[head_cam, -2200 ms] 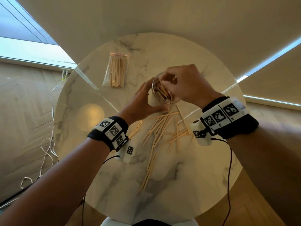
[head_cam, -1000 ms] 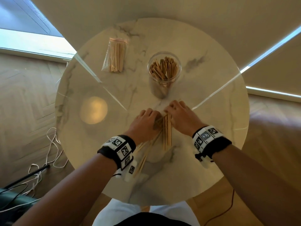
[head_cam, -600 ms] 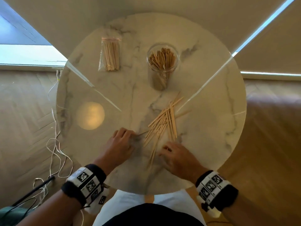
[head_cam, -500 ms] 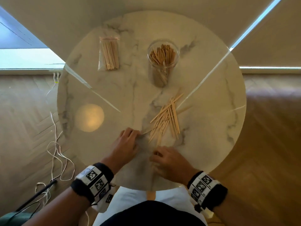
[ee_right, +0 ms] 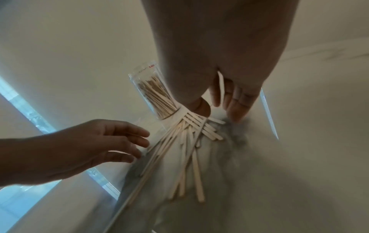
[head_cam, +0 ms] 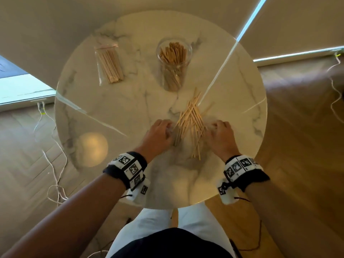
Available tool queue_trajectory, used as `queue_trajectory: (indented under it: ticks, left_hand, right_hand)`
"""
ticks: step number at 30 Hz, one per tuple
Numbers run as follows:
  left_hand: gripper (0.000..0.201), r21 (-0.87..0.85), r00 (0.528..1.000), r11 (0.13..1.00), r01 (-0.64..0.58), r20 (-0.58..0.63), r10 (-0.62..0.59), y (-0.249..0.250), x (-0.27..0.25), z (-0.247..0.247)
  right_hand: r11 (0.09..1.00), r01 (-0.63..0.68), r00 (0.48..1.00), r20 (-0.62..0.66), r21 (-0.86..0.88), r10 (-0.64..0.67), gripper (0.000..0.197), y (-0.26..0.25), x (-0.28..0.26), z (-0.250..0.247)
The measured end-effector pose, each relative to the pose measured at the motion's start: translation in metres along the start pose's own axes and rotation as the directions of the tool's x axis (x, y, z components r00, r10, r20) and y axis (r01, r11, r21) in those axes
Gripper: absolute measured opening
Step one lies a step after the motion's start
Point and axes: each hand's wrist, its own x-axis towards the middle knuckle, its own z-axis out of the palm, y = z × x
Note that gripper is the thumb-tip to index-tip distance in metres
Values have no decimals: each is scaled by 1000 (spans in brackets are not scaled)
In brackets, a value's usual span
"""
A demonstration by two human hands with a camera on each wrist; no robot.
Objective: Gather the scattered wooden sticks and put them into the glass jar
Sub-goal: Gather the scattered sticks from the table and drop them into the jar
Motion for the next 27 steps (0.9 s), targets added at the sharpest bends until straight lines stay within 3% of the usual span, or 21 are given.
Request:
queue_trajectory:
  ticks: [2, 4, 8, 11, 13, 15, 23, 27]
  left_hand:
    - [34, 4, 998, 1000, 11, 59, -11, 6, 19, 1]
    - [23, -12, 990, 1000, 1, 143, 0, 16, 28, 6]
    - [24, -56, 976, 998, 35, 216, -23, 19, 18, 8]
    - [24, -73, 986, 995, 72, 155, -60, 0, 3, -2]
    - [25, -97, 989, 989, 115, 103, -105, -13, -10, -12]
    - [25, -118, 992, 986, 118, 50, -113, -25, -24, -23]
    - [27, -157, 985, 978, 134, -87, -149, -50, -62, -54]
    - [27, -138, 988, 988, 71, -129, -89, -57, -71, -53]
  right_hand:
    - [998, -64, 997, 41, 13, 63, 24, -14, 4, 8]
    - [1000, -13, 998, 65, 19, 11, 19, -27, 1, 22]
    - [999, -44, 997, 62, 32, 42, 22, -43, -11, 41]
    - [980, -183, 983, 14, 83, 182, 39, -57, -8, 42]
    - [968, -251, 968, -3, 23, 251, 64, -71, 5, 44]
    - [958, -275, 961, -39, -84, 272, 74, -86, 22, 50]
    - [918, -194, 981, -83, -346, 175, 55, -95, 47, 78]
    - [936, -231, 973, -61, -267, 223, 55, -98, 49, 75]
